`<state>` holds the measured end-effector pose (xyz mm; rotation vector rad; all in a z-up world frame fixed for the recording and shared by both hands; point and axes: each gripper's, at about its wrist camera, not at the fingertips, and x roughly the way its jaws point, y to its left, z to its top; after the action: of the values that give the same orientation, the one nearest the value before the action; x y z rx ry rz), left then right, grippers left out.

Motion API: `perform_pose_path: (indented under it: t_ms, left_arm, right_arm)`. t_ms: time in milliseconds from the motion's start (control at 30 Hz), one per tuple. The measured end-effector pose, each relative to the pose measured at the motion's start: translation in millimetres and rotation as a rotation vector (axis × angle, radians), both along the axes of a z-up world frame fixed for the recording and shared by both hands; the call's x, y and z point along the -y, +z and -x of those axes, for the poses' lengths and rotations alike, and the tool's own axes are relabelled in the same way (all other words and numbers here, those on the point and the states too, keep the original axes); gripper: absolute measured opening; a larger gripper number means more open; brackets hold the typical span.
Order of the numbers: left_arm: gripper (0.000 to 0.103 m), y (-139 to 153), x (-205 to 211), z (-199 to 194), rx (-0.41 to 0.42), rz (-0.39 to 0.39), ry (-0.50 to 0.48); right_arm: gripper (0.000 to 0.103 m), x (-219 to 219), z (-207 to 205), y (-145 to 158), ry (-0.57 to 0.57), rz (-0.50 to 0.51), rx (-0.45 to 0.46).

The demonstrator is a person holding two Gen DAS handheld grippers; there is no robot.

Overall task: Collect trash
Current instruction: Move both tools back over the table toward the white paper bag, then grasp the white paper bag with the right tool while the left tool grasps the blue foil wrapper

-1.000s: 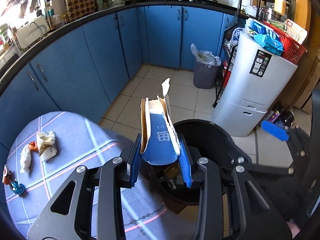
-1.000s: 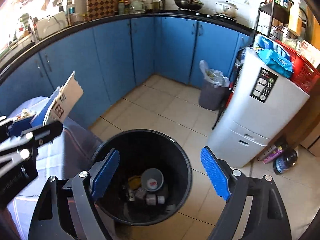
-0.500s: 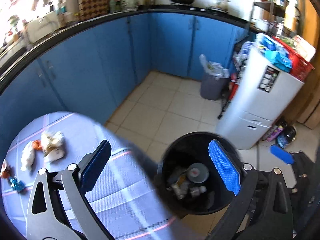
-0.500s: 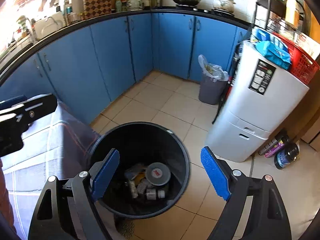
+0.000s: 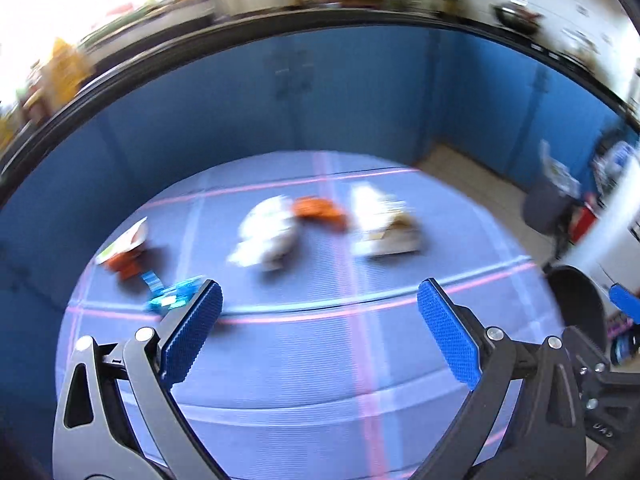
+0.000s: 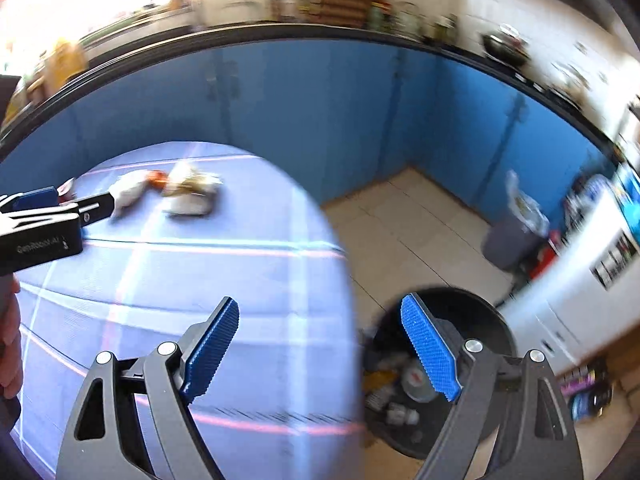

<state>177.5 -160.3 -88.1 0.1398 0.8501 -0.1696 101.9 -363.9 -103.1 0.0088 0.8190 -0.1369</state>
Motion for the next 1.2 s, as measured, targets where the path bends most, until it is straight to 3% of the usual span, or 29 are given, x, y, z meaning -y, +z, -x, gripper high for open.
perform_pose_path:
  t_ms: [233,400,667,867,1000,1067,1200]
  left_arm:
    - [0.097,-23,-74,-10,-0.025,0.006,0.094]
    - [0.097,-43,-96,-24,-0.063,0.019,0.117]
    - [0.096,-71,-102,-45,-0.120,0.044,0.119]
    - [0.080,-71,-101,-45,-0.089,0.052,0.114]
    - [0.076,-69,-106,-44,-0.090,0.094,0.123]
    - [0.073,-68,-109,-44,-0.090,0.101,0.131]
    - [0.072,-60,-112,-36,-0.075,0.115,0.139]
  right_arm:
    - [0.081,-76,-58,-4,0.132,0.016,-0.018]
    - [0.081,-105,-93,-14,0.165,0.047,-0.041]
    - [0.081,-111,-143,-31,0.153,0.078,-0.085]
    - [0.080,-109,-162,-46,0.163,0.058,-0.117]
    - [0.045,-114,-159,-46,0.185,0.045,-0.102]
    - [0.036,-117,-154,-45,0.203,0.051,-0.105]
    - [0.035,-115,-136,-39,0.211,0.034,-0.099]
